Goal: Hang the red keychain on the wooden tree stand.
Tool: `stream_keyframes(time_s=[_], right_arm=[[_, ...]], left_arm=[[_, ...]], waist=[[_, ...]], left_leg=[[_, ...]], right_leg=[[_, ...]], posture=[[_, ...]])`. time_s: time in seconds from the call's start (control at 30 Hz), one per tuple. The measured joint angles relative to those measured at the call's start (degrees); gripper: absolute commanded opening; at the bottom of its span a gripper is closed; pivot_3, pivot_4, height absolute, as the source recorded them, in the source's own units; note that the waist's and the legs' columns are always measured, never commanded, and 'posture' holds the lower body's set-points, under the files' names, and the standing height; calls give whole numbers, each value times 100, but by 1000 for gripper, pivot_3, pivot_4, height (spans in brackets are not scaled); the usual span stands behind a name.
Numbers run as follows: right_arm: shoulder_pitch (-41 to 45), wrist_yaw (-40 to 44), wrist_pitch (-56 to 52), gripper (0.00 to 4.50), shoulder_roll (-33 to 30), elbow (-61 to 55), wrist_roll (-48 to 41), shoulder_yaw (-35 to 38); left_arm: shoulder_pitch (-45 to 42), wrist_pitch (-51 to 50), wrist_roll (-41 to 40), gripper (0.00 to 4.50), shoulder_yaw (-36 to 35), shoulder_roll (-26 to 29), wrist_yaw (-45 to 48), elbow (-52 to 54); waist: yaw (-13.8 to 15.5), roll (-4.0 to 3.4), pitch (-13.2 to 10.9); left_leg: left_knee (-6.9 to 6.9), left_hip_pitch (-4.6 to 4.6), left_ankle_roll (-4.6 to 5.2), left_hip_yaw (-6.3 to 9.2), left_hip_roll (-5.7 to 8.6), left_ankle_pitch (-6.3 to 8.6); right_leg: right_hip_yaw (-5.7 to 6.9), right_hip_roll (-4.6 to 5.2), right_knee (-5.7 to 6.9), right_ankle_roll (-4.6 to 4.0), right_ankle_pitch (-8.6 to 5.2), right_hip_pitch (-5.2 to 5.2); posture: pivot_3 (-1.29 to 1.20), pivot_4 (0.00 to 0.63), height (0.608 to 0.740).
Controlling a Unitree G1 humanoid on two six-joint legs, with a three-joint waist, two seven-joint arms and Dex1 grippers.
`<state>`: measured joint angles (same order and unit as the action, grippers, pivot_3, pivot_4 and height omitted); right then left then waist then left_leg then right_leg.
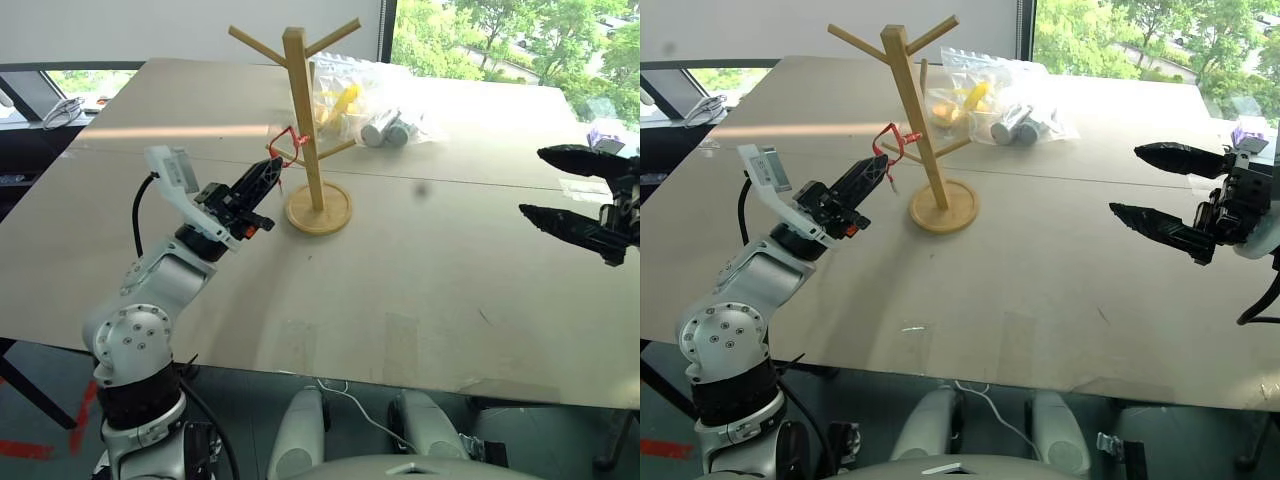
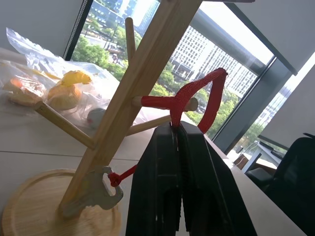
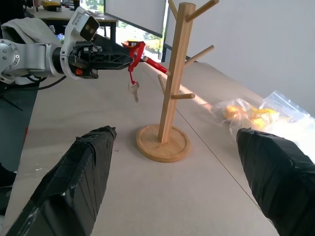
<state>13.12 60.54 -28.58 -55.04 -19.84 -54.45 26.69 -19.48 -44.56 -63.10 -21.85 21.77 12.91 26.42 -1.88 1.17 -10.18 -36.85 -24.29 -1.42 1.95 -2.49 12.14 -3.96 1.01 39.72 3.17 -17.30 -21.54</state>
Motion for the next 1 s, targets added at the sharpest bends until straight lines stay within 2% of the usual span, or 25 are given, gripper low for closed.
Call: stream_keyframes(time_s=[0.23,0.57,1.0], right_arm=[[-74,18,0,4219,37,-60,94,5],[-182,-26,-13,4219,36,-170,100,108],[-219,-93,-18,4219,80,-194,99,131]], left_arm=[[-240,6,-5,45,424,-168,-258,-23],[-231,164,245,45,492,-345,-450,-358],[25,287,195,45,639,-478,-414,-59]], waist=[[1,0,0],[10,0,0],[16,1,-1]], left_leg=[[0,0,0,1,1,0],[-1,-4,0,1,1,0],[-1,-6,0,1,1,0]], right_leg=[[0,-1,0,0,0,0],[0,-1,-4,0,0,-1],[0,-1,-7,0,0,-1]], posture=[[0,150,740],[0,150,740],[0,150,740]])
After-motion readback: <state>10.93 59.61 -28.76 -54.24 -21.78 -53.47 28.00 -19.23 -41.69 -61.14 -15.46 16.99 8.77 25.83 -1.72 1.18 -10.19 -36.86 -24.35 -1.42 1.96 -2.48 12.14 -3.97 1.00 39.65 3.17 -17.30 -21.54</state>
